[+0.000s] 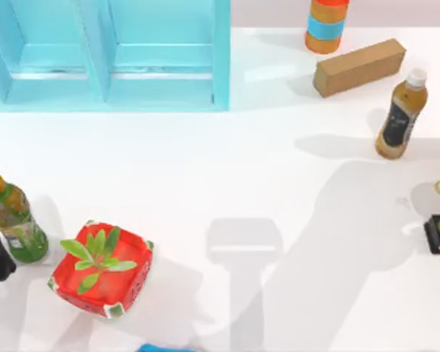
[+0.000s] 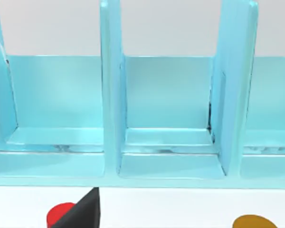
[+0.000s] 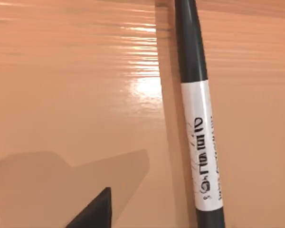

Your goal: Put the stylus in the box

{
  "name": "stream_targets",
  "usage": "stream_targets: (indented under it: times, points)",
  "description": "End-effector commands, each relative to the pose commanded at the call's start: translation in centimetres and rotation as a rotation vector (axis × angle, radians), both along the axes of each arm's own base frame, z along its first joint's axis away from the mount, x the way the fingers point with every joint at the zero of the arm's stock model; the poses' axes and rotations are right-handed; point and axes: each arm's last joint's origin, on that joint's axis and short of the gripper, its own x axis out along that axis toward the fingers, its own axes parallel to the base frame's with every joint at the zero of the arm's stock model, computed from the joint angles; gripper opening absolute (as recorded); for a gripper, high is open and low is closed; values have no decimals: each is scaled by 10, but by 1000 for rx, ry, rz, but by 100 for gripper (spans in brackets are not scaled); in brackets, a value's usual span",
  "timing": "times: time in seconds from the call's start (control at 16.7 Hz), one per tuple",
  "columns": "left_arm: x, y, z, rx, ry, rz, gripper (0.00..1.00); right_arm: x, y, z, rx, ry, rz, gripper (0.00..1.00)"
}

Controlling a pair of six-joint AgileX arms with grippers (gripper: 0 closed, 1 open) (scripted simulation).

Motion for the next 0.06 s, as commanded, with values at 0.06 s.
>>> stream_targets:
  times: [0.06]
  points:
    - [0,0,0,0,0,0,100,0,0,0,0,0,0,100]
